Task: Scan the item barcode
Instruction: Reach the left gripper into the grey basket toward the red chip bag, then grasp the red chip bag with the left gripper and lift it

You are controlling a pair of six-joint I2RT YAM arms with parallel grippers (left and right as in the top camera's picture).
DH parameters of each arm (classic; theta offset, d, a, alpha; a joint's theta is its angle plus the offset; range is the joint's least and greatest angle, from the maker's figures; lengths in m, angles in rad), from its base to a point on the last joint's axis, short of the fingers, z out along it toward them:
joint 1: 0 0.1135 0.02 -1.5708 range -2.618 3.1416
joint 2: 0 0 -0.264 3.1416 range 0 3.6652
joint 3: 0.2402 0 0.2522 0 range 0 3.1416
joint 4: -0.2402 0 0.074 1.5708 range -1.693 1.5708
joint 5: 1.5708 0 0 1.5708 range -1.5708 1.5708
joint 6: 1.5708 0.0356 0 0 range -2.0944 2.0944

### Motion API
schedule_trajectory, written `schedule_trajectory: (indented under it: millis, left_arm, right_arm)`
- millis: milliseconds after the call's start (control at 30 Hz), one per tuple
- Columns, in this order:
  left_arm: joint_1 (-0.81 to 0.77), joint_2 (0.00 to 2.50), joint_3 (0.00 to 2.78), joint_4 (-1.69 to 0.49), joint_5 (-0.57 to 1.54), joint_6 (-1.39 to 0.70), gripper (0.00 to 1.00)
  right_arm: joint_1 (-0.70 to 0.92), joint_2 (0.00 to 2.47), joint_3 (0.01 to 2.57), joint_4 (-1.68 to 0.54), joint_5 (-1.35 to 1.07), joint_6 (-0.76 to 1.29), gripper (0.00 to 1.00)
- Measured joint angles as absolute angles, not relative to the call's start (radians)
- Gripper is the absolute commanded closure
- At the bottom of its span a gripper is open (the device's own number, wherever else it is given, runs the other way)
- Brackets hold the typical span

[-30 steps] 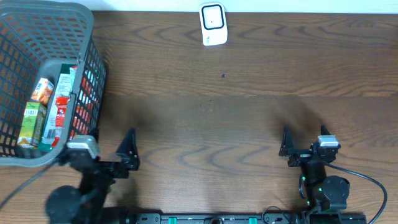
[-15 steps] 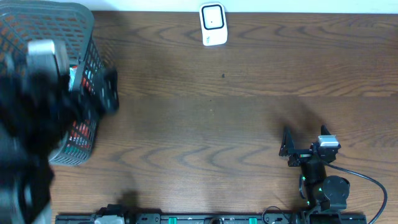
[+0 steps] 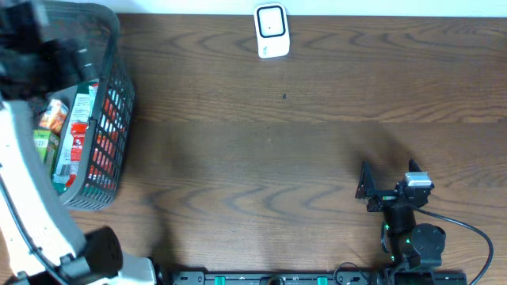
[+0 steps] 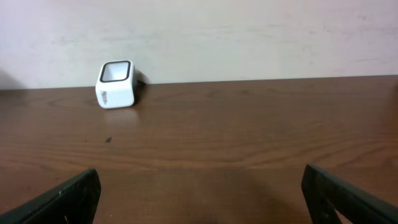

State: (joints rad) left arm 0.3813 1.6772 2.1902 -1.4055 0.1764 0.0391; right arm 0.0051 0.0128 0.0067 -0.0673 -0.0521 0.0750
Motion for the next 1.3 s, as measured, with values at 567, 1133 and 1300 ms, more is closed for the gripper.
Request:
schedule_trajectory:
  millis: [567,1133,1300]
  left_arm:
    - [0.627,1.817,2.028,-1.417,0.170,0.112,0.00]
    - [0.627,2.017,1.860,-1.387,0.171,0.131,0.00]
    - [0.627,2.088,1.835,-1.387,0.174,0.131,0.00]
  right_arm:
    - [0.005,0.013,0.007,-0.067,-0.052,0.075,0.01]
    - [0.005,0.013,0.007,-0.067,-0.052,0.075,0.01]
    - [0.005,0.013,0.007,-0.067,-0.052,0.075,0.01]
